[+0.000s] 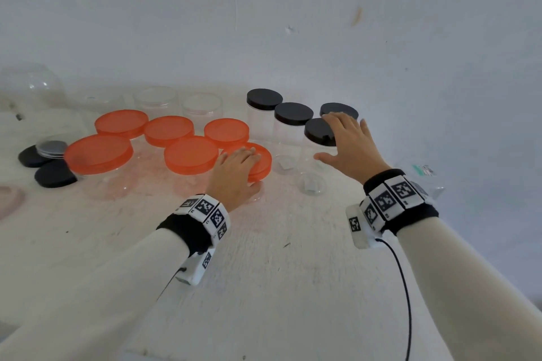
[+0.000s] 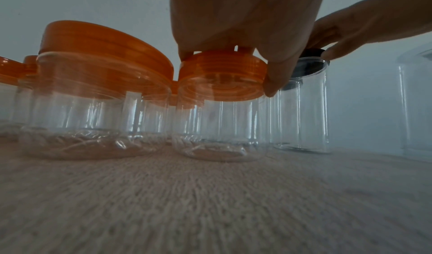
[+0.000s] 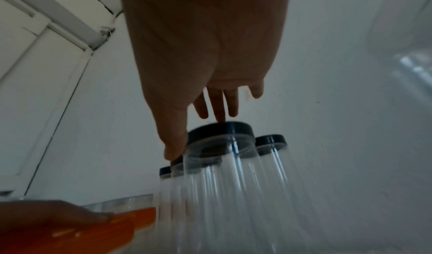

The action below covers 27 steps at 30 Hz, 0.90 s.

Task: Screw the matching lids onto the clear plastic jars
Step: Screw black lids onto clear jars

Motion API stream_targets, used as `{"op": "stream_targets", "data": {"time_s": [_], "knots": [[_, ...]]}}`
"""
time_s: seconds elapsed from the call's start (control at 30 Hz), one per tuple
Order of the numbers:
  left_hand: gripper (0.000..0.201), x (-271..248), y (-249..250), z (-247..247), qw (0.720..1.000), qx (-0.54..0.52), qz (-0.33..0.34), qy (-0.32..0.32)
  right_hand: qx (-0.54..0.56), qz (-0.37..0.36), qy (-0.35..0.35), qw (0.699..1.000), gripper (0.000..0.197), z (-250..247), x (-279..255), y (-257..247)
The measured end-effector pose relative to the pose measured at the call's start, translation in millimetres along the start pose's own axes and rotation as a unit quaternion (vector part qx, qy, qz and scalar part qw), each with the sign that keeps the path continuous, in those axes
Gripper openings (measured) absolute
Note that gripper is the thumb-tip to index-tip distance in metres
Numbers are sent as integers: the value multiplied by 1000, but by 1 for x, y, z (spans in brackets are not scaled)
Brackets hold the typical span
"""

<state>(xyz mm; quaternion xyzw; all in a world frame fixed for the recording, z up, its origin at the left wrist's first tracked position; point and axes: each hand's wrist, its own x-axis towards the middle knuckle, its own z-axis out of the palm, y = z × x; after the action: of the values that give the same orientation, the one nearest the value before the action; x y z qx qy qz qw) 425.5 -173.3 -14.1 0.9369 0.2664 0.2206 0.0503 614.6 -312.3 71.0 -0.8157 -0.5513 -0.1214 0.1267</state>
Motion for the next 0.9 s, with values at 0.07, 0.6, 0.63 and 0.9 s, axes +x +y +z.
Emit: {"op": "stream_targets", "data": {"time_s": [0.07, 0.6, 0.63, 0.9], "knots": [[55, 0, 0, 1, 1000, 4, 3, 0, 10, 3, 16, 1000, 67, -8, -13, 3], [55, 2, 3, 4, 1000, 16, -4, 9, -57, 205, -60, 975, 65, -30, -95, 61], [55, 2, 3, 3, 1000, 15, -3, 9, -45, 204, -60, 976, 66, -31, -96, 61], [54, 1, 3, 2, 1000, 21, 1, 5, -51, 163, -87, 981, 84, -43, -98, 49]]}}
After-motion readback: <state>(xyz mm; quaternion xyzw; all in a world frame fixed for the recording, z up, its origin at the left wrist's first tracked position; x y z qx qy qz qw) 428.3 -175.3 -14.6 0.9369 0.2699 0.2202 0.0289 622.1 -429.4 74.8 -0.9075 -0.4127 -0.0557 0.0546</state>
